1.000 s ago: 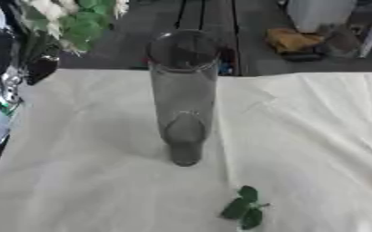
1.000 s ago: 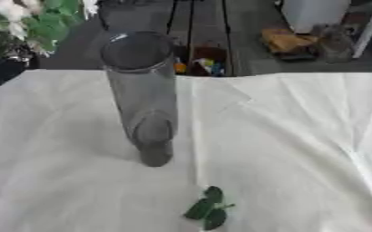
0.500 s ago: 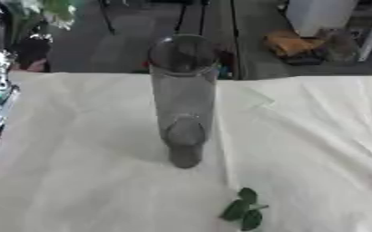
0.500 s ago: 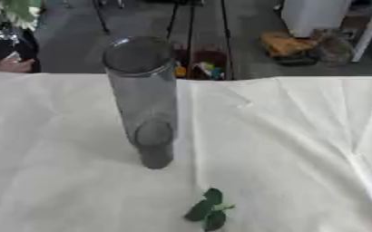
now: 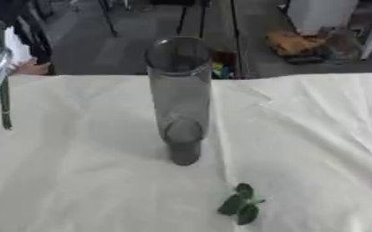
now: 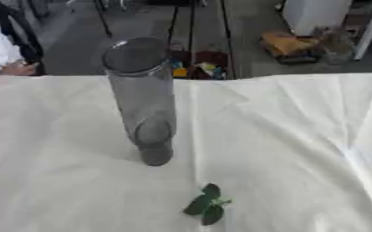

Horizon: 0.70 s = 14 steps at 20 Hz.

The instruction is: Arrange flowers into the vase.

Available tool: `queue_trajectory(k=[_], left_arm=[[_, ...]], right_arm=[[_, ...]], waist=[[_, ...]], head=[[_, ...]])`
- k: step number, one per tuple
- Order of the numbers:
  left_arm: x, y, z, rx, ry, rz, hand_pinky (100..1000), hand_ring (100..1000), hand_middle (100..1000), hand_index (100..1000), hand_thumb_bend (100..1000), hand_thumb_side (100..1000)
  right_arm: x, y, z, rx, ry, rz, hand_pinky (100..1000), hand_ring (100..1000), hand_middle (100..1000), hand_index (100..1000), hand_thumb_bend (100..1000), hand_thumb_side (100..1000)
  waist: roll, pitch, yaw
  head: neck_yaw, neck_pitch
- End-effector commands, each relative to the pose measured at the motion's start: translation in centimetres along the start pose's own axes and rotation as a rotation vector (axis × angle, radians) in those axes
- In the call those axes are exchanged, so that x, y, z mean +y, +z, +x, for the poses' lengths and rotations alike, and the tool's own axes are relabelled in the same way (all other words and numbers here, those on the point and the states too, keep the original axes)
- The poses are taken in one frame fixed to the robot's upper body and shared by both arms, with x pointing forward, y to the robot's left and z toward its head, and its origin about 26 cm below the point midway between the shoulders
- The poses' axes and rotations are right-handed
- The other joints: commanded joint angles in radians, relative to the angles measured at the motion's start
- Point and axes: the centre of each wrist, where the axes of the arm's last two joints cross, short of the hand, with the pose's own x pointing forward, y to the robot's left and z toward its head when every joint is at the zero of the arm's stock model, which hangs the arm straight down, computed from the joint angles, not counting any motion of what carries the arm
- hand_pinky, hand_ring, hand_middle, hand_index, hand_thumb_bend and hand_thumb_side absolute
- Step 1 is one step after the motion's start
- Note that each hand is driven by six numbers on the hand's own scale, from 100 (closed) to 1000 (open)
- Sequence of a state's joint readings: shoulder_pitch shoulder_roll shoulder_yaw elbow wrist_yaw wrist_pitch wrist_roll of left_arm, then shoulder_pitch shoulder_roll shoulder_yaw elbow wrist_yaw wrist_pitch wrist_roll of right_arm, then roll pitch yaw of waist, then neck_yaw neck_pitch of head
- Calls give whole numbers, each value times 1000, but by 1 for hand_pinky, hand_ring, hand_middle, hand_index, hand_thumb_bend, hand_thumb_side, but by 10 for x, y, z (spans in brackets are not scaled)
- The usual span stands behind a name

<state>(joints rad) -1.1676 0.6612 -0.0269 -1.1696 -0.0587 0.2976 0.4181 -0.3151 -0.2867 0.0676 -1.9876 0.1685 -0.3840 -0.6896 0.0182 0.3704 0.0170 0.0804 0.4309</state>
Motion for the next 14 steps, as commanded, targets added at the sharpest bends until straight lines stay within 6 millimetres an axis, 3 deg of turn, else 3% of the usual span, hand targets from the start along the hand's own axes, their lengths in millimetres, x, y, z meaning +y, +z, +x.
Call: queue_trajectory(k=[1,14], left_arm=[[13,-8,26,-44,74,41,100,100,100,100,100,537],[15,-14,56,-49,275,100,100,100,100,100,100,560]], right_arm=[[-5,-6,3,-19,5,9,655,685,534,755,100,1000],[-9,-3,2,1,17,15,656,687,534,756,100,1000]], waist=[[5,-32,2],[23,-51,2]], head=[[2,19],[3,52]])
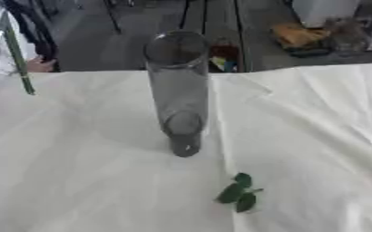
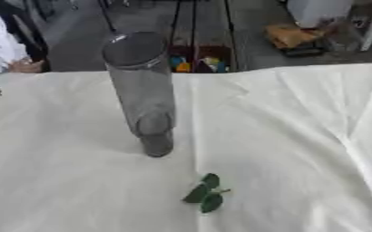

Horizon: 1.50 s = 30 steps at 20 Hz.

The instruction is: Arrange flowers into the vase.

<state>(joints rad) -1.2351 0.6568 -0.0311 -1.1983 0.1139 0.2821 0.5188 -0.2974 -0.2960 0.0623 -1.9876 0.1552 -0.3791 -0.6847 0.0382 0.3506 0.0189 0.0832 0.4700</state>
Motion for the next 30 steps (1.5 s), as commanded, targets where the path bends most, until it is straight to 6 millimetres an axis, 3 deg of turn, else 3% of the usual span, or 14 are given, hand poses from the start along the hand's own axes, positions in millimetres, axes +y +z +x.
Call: queue_trajectory(k=[1,10,20,30], left_arm=[[7,-9,27,-28,101,42,100,100,100,100,100,564],[-4,-4,52,-12,300,49,100,100,100,100,100,576],[-18,0,74,19,415,35,100,100,100,100,100,584],[-32,4,96,28,519,2,100,100,100,100,100,590]], right_arm=[[-4,-5,3,-17,6,12,657,687,534,756,100,1000],[-5,-1,2,6,2,27,657,688,534,757,100,1000],[-5,2,2,32,-9,45,661,688,534,758,100,1000],[-4,3,2,49,-17,54,663,689,531,759,100,1000]], waist=[[4,-33,0],[12,-54,-2],[26,-71,-6],[38,-72,-17]], head=[[-1,16],[-18,44],[-3,59],[6,52]])
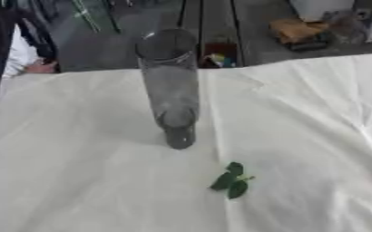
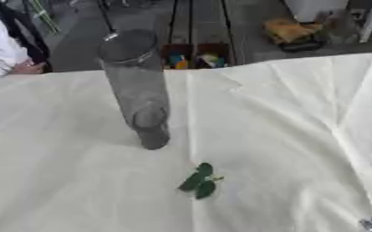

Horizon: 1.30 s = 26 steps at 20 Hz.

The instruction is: Arrange flowers into the vase.

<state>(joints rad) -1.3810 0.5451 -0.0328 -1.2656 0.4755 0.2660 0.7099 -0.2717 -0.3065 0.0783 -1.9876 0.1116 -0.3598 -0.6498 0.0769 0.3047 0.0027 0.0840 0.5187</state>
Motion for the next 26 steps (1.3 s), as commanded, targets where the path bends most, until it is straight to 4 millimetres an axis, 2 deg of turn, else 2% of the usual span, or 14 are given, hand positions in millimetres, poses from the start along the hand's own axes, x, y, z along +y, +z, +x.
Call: queue_trajectory(k=[1,19,26], left_arm=[[-6,-1,23,-44,45,-9,100,100,100,100,100,590],[-29,12,38,-14,103,-37,100,100,100,100,100,584],[-35,18,37,-8,82,-52,100,100,100,100,100,583]], right_arm=[[-1,-4,3,-12,-6,17,663,689,531,759,100,1000],[-1,-4,4,22,-14,8,665,691,525,760,100,1000],[0,-4,4,30,-18,2,665,692,524,761,100,1000]], waist=[[0,-27,-1],[19,-33,-12],[19,-27,-19]], head=[[7,4],[18,24],[21,20]])
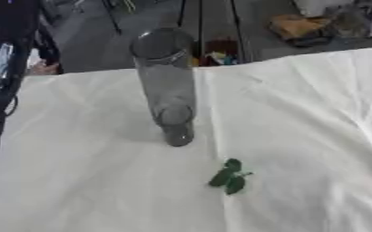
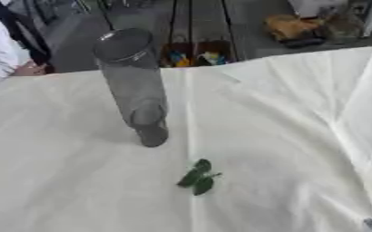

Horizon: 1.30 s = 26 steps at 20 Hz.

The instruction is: Arrange flowers into the vase.

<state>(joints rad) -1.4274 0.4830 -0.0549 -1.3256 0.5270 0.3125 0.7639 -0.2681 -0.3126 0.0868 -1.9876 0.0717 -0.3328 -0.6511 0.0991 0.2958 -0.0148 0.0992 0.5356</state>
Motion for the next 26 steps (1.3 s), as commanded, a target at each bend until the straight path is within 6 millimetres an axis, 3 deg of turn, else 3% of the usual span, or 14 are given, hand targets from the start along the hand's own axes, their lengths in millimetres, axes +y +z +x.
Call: queue_trajectory(k=[1,26], left_arm=[[-4,1,17,-34,-1,-5,100,100,100,100,100,583],[-12,8,-10,22,-83,1,100,100,100,100,100,584]], right_arm=[[0,-5,4,-17,-5,7,665,692,524,761,100,1000],[4,-7,5,-1,-26,1,670,696,521,763,100,1000]], waist=[[-3,-18,-2],[4,-2,-17]], head=[[6,2],[12,-29]])
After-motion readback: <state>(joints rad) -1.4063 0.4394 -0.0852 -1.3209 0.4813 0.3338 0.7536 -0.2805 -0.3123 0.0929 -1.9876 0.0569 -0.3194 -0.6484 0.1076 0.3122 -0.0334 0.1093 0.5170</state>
